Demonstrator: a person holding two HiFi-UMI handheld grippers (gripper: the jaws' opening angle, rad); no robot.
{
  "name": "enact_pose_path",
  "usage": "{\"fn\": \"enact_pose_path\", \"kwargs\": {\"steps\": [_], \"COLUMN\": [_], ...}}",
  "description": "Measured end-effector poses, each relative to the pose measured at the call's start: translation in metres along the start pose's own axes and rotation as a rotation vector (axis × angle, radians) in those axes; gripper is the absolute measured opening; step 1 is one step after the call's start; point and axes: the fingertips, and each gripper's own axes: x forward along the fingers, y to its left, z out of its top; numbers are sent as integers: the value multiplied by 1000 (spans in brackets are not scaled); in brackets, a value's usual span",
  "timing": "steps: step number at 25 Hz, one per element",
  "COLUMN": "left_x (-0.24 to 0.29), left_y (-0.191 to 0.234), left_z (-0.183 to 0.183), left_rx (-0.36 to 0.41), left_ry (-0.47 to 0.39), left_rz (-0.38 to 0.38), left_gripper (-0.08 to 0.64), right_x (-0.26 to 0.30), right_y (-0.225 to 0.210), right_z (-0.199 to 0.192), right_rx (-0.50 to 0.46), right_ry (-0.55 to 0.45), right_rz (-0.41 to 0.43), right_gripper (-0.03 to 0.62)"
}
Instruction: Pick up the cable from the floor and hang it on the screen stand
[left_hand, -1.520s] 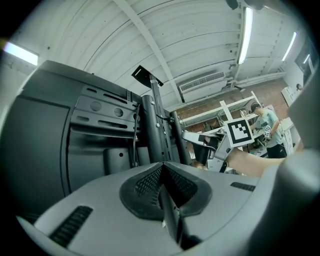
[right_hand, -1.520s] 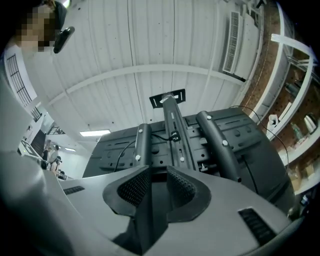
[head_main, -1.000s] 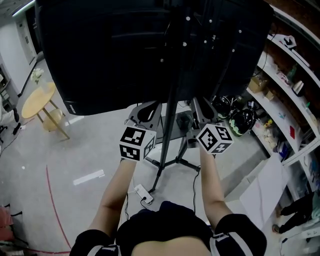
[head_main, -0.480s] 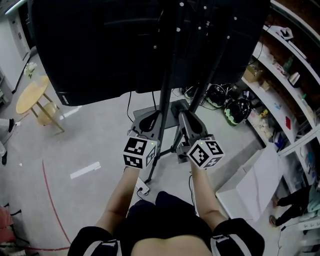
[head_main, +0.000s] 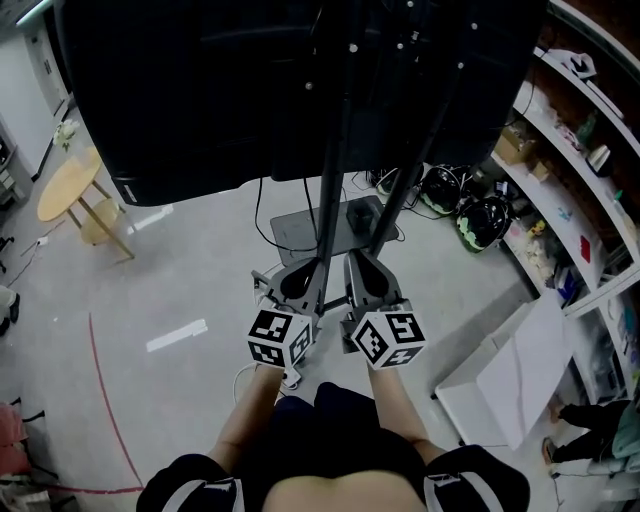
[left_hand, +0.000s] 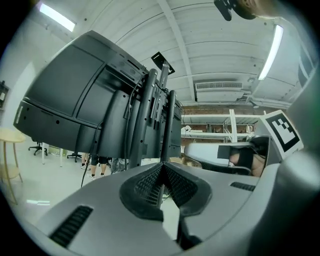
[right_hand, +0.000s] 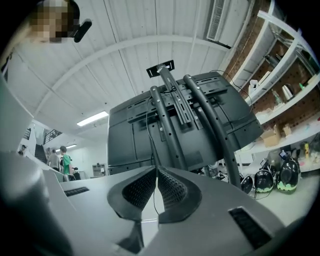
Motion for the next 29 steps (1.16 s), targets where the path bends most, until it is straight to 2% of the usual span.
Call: {"fn": "enact_pose_path", "kwargs": {"steps": [6,17,29], "left_x": [-2,10,9], "left_y": [-7,-7,-5], "left_z": [-17,-16,-21], "left_rx": [11,27,8], "left_ry": [39,36,39], "left_rz": [29,87,137], "left_gripper": [8,8,8], "right_x": [-2,5,11], "right_y": [0,-13,-15], "right_z": [-8,-7,-10], "right_rx": [-9,-40,-18], "right_ry": [9,11,12], "right_rz": [32,86,137], "right_gripper": [25,23,23]}}
